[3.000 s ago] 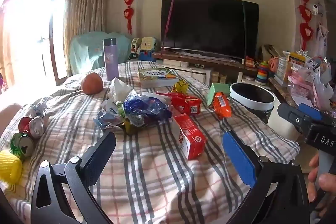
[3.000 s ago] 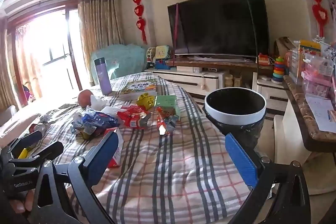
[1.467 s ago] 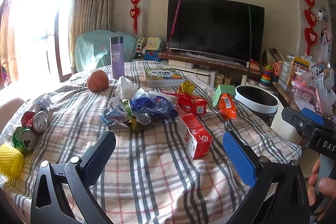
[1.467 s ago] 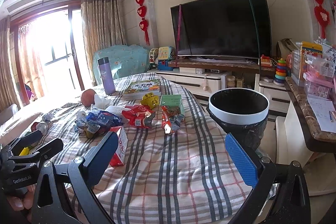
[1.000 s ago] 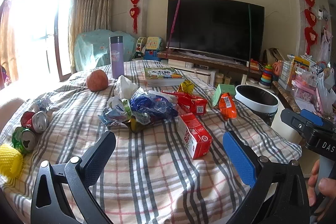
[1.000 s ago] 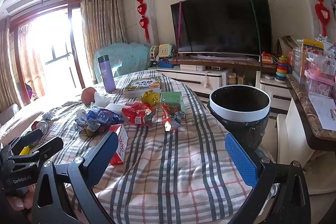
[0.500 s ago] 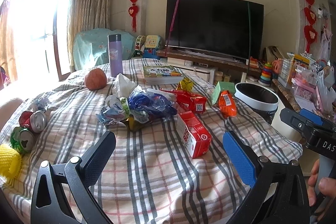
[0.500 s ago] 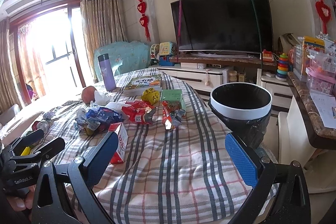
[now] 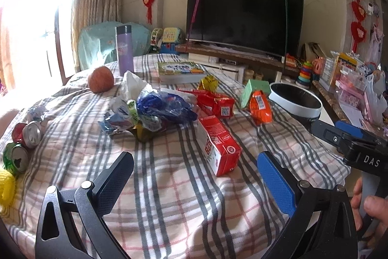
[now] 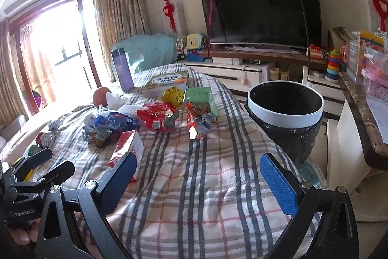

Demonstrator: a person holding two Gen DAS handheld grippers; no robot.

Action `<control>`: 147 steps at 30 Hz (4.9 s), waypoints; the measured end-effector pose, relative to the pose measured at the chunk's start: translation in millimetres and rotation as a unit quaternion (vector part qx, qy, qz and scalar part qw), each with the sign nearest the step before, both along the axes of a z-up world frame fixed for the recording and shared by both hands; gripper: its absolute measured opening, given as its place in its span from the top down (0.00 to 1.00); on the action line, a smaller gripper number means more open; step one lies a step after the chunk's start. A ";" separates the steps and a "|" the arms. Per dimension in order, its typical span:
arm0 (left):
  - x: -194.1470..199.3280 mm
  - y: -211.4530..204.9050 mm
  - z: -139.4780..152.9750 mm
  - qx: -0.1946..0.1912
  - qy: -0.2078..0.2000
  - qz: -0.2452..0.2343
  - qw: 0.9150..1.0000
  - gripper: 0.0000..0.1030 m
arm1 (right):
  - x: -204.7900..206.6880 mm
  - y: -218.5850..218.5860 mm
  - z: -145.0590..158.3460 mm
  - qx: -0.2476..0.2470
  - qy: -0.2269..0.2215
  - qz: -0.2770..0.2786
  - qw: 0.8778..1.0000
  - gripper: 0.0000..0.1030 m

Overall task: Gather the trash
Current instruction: 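Grasp the red drink carton with the left tool while the right tool grasps the orange snack bag, then carry both items over the bin and open both tools to drop them, then move both open tools back from the bin toward the table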

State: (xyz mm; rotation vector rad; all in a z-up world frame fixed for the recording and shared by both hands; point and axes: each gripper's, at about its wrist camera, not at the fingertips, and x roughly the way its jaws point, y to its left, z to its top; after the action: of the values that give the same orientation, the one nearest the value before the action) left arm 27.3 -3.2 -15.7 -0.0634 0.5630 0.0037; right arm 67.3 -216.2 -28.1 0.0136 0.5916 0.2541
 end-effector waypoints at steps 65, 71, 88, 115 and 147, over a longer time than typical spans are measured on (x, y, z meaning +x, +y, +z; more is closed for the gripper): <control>155.3 -86.7 -17.2 -0.019 0.126 -0.164 0.978 0.72 | 90.2 -73.1 -25.6 0.075 0.120 -0.004 0.990 0.89; 169.7 -99.9 -15.7 -0.015 0.124 -0.174 0.977 0.72 | 93.9 -91.4 -15.8 0.081 0.110 -0.019 0.990 0.90; 219.6 -141.8 -5.6 -0.015 0.107 -0.203 0.973 0.72 | 121.5 -134.7 -2.0 0.099 0.091 -0.049 0.990 0.90; 357.0 -202.2 -24.2 -0.038 0.150 -0.218 0.964 0.68 | 211.5 -192.6 -13.0 0.124 0.128 -0.065 0.982 0.85; 186.6 -70.4 -12.3 -0.076 0.118 -0.118 0.983 0.37 | 147.0 -124.1 -14.0 0.137 0.133 -0.036 0.981 0.09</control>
State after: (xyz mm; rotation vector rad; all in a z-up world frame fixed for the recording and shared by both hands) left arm 213.9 -73.5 -28.0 -0.1464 0.8049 -0.2661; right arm 214.3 -340.3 -42.1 0.3397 0.8163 0.2643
